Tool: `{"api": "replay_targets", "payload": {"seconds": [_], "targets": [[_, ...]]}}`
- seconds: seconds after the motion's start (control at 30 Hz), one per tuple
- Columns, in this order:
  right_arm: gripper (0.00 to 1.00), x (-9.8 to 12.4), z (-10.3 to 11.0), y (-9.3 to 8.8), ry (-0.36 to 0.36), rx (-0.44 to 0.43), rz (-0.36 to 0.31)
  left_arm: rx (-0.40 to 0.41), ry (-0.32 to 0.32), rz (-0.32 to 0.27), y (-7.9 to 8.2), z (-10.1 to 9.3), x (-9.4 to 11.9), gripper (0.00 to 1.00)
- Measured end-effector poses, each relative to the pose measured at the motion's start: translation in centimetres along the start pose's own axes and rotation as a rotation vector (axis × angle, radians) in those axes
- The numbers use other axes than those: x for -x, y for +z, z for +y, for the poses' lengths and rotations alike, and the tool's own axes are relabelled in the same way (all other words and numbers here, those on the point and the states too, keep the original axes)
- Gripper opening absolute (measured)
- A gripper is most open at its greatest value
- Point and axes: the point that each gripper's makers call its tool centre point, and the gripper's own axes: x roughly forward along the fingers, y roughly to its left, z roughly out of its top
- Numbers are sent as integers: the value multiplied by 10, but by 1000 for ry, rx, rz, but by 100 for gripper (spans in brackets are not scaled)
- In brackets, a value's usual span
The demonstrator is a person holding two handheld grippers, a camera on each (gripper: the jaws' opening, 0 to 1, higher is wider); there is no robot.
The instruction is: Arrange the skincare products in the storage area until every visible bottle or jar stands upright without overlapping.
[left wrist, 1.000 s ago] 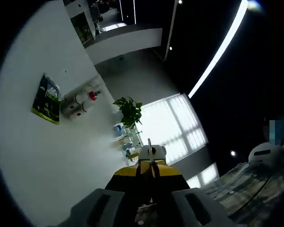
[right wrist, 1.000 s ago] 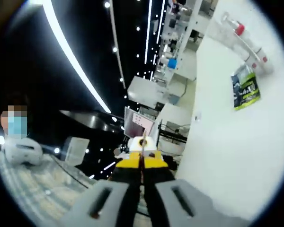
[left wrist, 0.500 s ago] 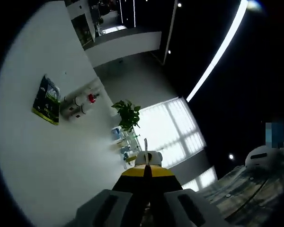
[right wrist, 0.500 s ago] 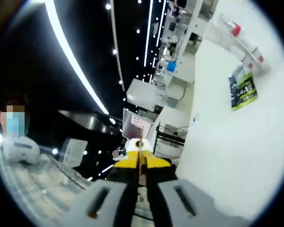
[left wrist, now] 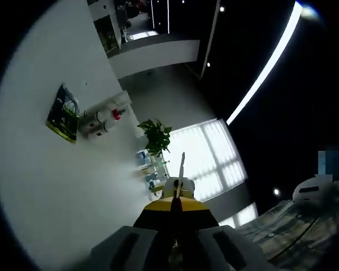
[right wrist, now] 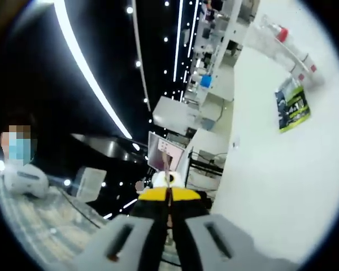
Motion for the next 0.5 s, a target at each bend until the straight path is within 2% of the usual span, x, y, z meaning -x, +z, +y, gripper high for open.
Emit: {"api": "replay_targets", "payload": {"seconds": [0.17,0.3,0.5], "targets": [[2,-2,-8,2,-42,53,-15,3,24,8,6,9,2,0],[15,2,-13,10,-86,91,-54,9,37,1,16,14,4,0],[15,13,-16,15,-137,143,-70,15,74,16,38,28,4,0]]}}
